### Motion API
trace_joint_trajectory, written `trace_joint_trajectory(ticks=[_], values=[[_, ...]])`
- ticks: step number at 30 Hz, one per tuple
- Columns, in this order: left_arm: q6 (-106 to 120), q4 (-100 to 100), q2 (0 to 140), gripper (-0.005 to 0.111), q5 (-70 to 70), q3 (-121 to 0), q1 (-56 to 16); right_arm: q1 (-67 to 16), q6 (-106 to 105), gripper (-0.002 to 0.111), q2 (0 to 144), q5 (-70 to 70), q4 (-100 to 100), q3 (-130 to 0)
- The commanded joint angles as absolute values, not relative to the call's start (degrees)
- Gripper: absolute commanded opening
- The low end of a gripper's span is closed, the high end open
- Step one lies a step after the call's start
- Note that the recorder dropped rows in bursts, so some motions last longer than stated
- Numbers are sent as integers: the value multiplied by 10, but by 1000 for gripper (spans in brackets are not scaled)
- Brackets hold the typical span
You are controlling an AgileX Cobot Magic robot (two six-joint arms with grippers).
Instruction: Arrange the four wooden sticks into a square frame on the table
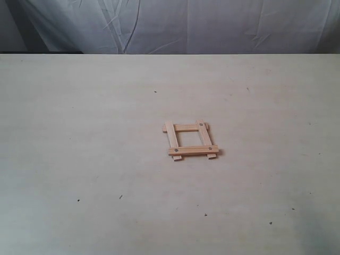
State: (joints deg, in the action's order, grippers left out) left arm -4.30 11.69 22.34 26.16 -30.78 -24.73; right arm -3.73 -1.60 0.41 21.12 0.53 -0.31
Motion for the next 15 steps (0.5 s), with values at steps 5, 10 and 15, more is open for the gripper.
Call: trace_joint_trajectory(ticks=[5,10,15], values=[[-43,116,221,0,259,-308,-246,-34,-15,-1,0,203,0,0],[-39,126,215,0,265,-307,-239,-34,-15,-1,0,203,0,0],[-40,57,172,0,253,-243,-158,-34,-15,-1,0,203,6,0]])
